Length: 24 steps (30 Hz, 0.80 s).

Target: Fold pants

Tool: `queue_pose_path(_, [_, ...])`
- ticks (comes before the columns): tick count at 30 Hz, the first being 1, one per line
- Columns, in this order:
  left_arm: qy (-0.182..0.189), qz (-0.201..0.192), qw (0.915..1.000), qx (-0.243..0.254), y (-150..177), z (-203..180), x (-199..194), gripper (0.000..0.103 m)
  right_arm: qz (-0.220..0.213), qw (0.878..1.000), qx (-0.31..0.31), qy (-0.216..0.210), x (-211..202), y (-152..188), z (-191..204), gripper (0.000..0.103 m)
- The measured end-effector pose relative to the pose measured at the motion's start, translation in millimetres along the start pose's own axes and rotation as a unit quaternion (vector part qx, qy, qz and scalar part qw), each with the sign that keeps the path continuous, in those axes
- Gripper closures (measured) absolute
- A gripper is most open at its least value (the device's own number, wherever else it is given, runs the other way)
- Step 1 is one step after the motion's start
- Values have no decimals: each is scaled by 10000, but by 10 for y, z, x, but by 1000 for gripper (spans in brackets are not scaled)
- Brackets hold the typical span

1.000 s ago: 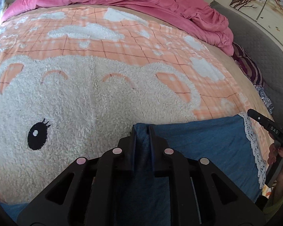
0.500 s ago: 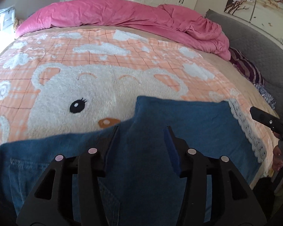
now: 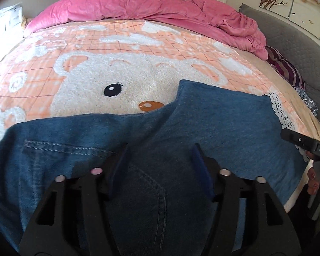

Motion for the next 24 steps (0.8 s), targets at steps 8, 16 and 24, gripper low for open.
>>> queue_pose_path(8, [-366,-426,9981,-260,2,278,-758,15,-823,9959,381,-71,-379,-124,-109,10])
queue_pose_path(16, [-986,-757,9912,-458,15,764,-1360,9,-934,9941,372,417,-559,-44,-249,8])
queue_pose_path(24, [-1047,-587,9875,-1018,164,1112,-1295,9,-944,9911,-386,856,-845,-32,-204,6])
Point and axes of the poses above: each gripper's, at about its wrist camera, not at the fingertips, and x roughly the way its jaws point, z to its left, y to its underside, the point moved 10 cm from there along x, roughly the way its jaws point, and after that the axes turned 10 degrees about y, right-handed, at the moved point
